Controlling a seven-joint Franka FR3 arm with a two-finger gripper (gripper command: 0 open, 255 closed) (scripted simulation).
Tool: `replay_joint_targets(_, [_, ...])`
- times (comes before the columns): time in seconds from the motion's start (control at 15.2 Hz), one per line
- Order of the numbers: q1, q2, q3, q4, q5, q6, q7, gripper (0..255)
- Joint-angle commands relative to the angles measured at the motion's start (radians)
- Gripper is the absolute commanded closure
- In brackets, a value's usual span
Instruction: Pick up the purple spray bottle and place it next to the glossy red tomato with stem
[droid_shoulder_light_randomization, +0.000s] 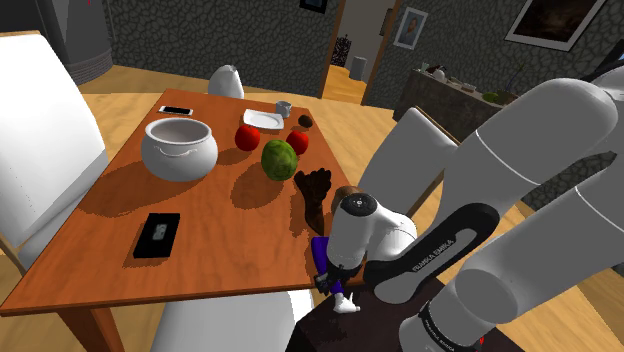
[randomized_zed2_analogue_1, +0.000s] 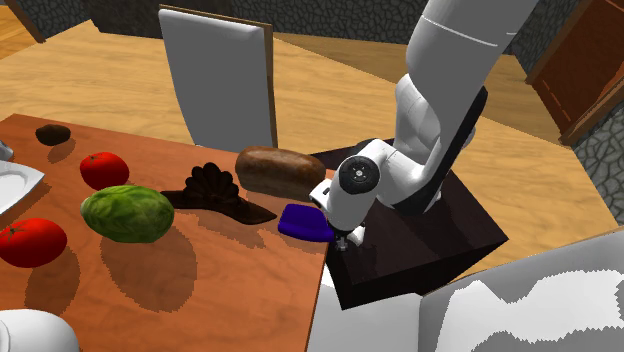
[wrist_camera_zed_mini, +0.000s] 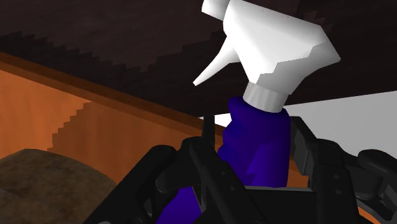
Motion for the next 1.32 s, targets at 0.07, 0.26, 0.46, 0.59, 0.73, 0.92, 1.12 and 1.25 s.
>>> replay_joint_targets(0.07, [0.0, 0.0, 0.0, 0.0, 0.0, 0.0, 0.0, 255])
replay_joint_targets(0.26, [0.032, -0.028, -0.019, -0.002, 0.041, -0.024, -0.03, 255])
replay_joint_targets(0.46, [0.105, -0.107, -0.066, -0.004, 0.125, -0.098, -0.092, 255])
replay_joint_targets(0.59, [0.14, -0.157, -0.092, -0.003, 0.16, -0.148, -0.12, 255])
replay_joint_targets(0.73, [0.167, -0.206, -0.113, 0.0, 0.184, -0.198, -0.141, 255])
replay_joint_targets(0.92, [0.197, -0.274, -0.14, 0.006, 0.207, -0.272, -0.165, 255])
replay_joint_targets(1.12, [0.218, -0.337, -0.163, 0.016, 0.219, -0.345, -0.183, 255])
replay_joint_targets(1.25, [0.228, -0.376, -0.177, 0.024, 0.223, -0.392, -0.192, 255])
